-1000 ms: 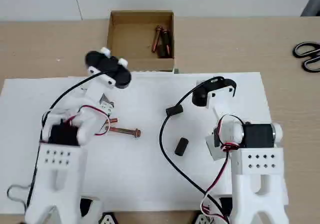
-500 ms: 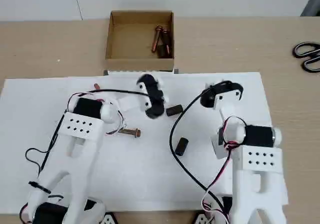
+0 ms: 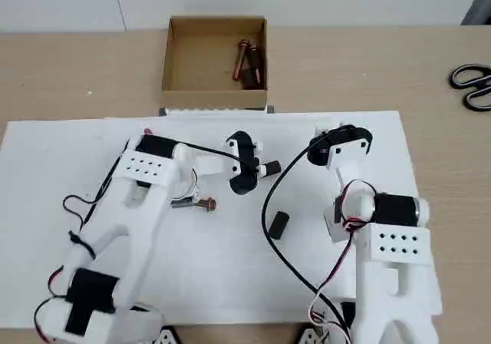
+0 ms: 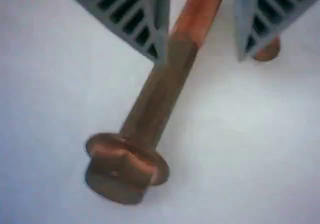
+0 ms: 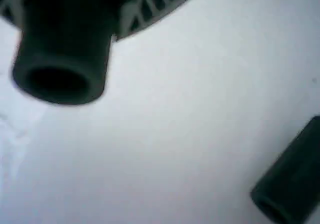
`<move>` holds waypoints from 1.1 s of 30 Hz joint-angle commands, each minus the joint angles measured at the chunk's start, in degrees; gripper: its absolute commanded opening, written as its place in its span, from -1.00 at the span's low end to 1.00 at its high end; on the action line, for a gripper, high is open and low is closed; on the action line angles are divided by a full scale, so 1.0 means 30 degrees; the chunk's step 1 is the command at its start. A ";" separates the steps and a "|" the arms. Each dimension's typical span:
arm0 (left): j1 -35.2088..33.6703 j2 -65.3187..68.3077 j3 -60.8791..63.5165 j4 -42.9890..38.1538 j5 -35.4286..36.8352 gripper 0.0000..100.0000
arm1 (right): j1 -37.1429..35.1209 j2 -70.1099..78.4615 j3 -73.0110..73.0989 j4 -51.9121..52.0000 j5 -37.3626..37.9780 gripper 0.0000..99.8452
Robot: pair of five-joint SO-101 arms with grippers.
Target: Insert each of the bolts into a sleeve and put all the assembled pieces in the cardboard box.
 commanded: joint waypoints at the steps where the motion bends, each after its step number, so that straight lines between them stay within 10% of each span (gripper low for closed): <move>1: 0.0381 0.0791 -0.1128 0.0234 -0.0381 -0.82 | 0.0220 -0.0366 -0.0088 -0.0278 0.0088 -0.99; 33: 0.1289 -0.1963 -0.3824 0.7238 -0.0938 -0.82 | 0.0220 -0.0366 -0.0117 -0.0161 0.0117 -0.99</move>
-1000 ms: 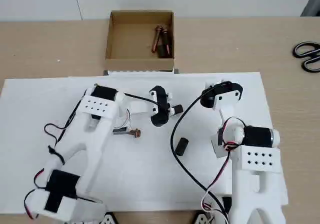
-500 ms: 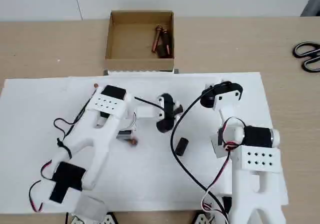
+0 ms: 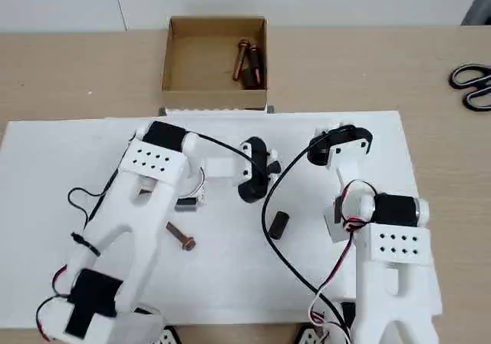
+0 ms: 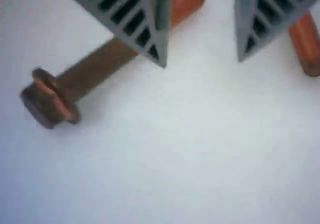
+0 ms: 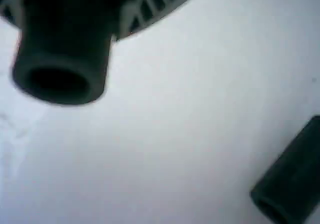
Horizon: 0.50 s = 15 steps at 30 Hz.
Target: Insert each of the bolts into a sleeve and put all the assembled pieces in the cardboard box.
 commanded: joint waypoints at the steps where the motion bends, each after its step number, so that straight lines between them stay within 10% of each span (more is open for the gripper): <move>1: -0.0059 -0.1524 -0.0777 0.1641 -0.0205 -0.82 | 0.0220 -0.0366 -0.0117 -0.0161 0.0088 -0.99; 15: -0.3458 0.0996 -0.0806 -0.1260 -0.0117 -0.82 | 0.0220 -0.0396 -0.0117 -0.0132 0.0088 -0.99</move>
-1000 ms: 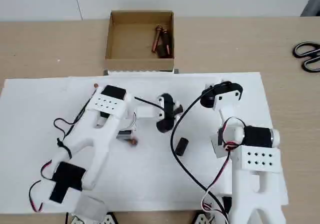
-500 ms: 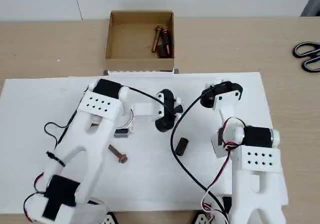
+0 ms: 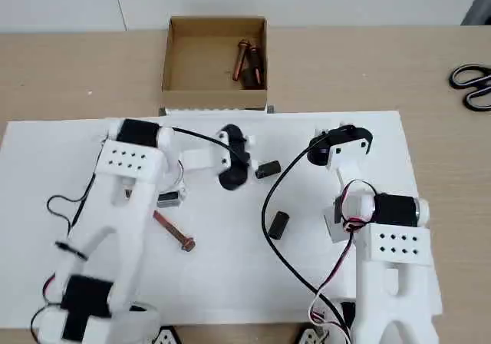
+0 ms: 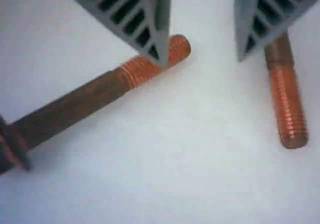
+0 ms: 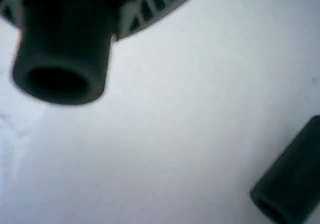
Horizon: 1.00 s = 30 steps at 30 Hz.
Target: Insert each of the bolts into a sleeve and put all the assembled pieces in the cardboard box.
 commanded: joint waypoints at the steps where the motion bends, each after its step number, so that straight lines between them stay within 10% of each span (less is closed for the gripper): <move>1: -0.0967 0.1114 -0.0835 -0.0645 -0.0059 -0.82 | 0.0220 -0.0396 -0.0088 -0.0132 0.0088 -0.99; 30: -0.3399 0.4982 -0.5436 0.0733 0.0996 -0.82 | 0.0220 -0.0396 -0.0088 -0.0103 0.0059 -0.99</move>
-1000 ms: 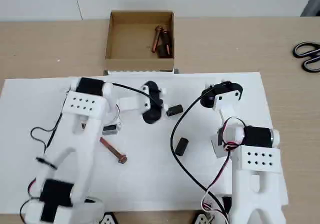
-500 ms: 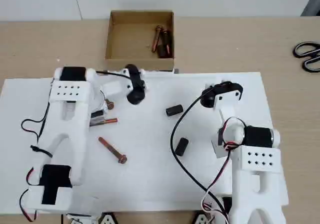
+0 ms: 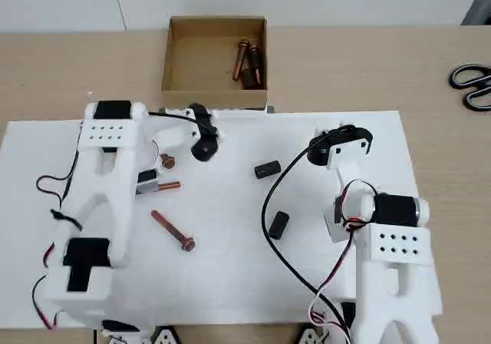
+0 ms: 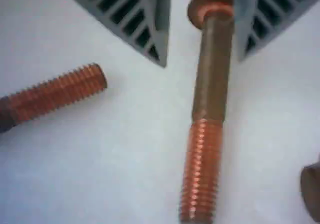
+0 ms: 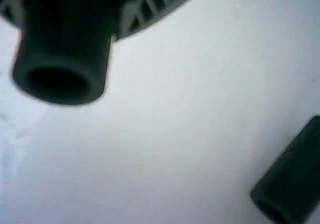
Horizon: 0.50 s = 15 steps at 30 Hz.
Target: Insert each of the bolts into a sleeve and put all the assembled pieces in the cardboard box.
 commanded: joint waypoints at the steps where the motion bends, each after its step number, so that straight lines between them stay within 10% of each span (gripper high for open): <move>1: -0.0029 0.0498 -0.1978 0.0733 0.2081 -0.82 | 0.0220 -0.0396 -0.0088 -0.0103 0.0059 -0.99; 15: 0.3106 0.0586 -0.4352 0.0615 2.0190 -0.99 | 0.0249 -0.0454 -0.0088 0.0073 0.0059 -0.99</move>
